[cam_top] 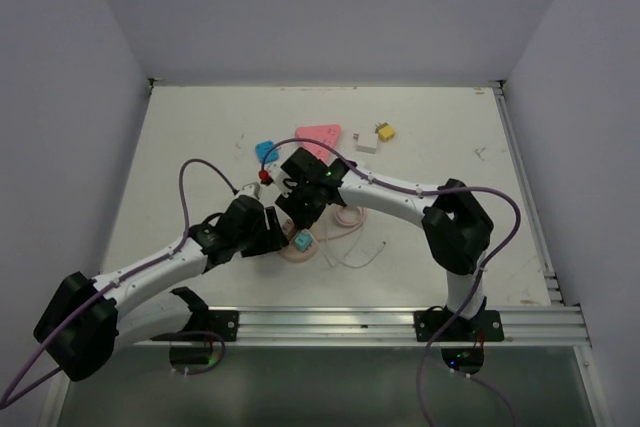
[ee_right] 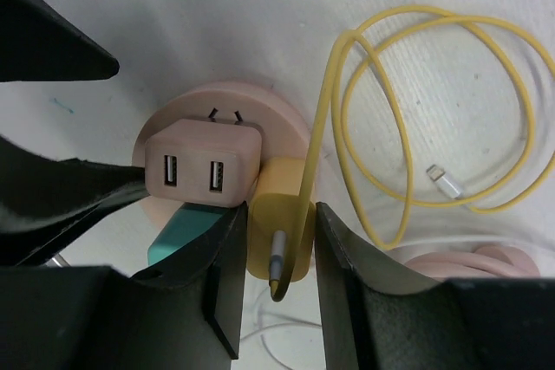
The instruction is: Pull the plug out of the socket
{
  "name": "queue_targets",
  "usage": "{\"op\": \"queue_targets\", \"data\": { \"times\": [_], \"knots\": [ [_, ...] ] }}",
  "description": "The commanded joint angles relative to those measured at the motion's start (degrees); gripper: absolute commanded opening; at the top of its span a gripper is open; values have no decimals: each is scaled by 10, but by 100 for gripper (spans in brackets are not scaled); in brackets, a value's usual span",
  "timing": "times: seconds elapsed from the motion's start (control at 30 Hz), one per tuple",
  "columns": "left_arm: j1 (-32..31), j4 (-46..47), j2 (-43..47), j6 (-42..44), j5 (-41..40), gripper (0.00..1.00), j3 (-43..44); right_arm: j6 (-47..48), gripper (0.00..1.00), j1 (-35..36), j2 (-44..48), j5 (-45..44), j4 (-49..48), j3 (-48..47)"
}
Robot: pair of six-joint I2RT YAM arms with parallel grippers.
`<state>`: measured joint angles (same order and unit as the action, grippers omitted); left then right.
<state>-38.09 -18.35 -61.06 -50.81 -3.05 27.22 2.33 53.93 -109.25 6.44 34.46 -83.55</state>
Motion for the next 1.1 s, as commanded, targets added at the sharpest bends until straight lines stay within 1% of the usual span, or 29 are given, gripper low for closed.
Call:
{"op": "queue_targets", "data": {
  "times": [0.0, 0.07, 0.1, 0.17, 0.2, 0.27, 0.4, 0.47, 0.57, 0.67, 0.77, 0.8, 0.83, 0.87, 0.9, 0.97, 1.07],
  "knots": [
    [-4, -10, 24, 48, 28, 68, 24, 138, 13, -5, -32, 71, 63, -50],
    [-4, -8, 35, 55, 45, 69, 20, 155, 20, -6, -46, 72, 74, -67],
    [-4, -8, 39, 55, 45, 69, 13, 164, 27, -8, -49, 71, 88, -86],
    [-5, -5, 49, 55, 45, 69, 9, 165, 35, -11, -53, 80, 99, -103],
    [-4, -5, 51, 55, 41, 69, 6, 162, 44, -12, -52, 82, 104, -116],
    [-4, -4, 50, 53, 38, 69, 5, 160, 51, -13, -41, 88, 105, -123],
    [-4, 7, 36, 56, 42, 68, 5, 161, 71, -13, -19, 82, 110, -137],
    [-3, 9, 29, 57, 42, 68, 6, 161, 76, -13, -14, 70, 119, -149],
    [-2, 9, 32, 55, 37, 68, 7, 142, 77, -15, 4, 47, 127, -164],
    [-1, 11, 43, 49, 33, 67, 4, 99, 77, -18, 46, 24, 112, -149],
    [7, 25, 44, 38, 33, 66, -3, 47, 76, -17, 109, 13, 72, -94],
    [8, 36, 40, 34, 33, 65, -5, 23, 75, -18, 125, 12, 44, -55],
    [10, 40, 38, 27, 33, 65, -9, 13, 75, -17, 161, 9, 27, -33],
    [10, 45, 34, 23, 33, 65, -9, -1, 75, -16, 175, 8, 13, -11],
    [10, 52, 24, 20, 33, 64, -10, -5, 73, -16, 192, -2, -15, 33],
    [11, 53, 15, 12, 32, 63, -10, -10, 73, -14, 231, -12, -43, 80],
    [14, 60, -7, 0, 33, 61, -9, -20, 72, -1, 257, -10, -93, 159]
  ]
}}
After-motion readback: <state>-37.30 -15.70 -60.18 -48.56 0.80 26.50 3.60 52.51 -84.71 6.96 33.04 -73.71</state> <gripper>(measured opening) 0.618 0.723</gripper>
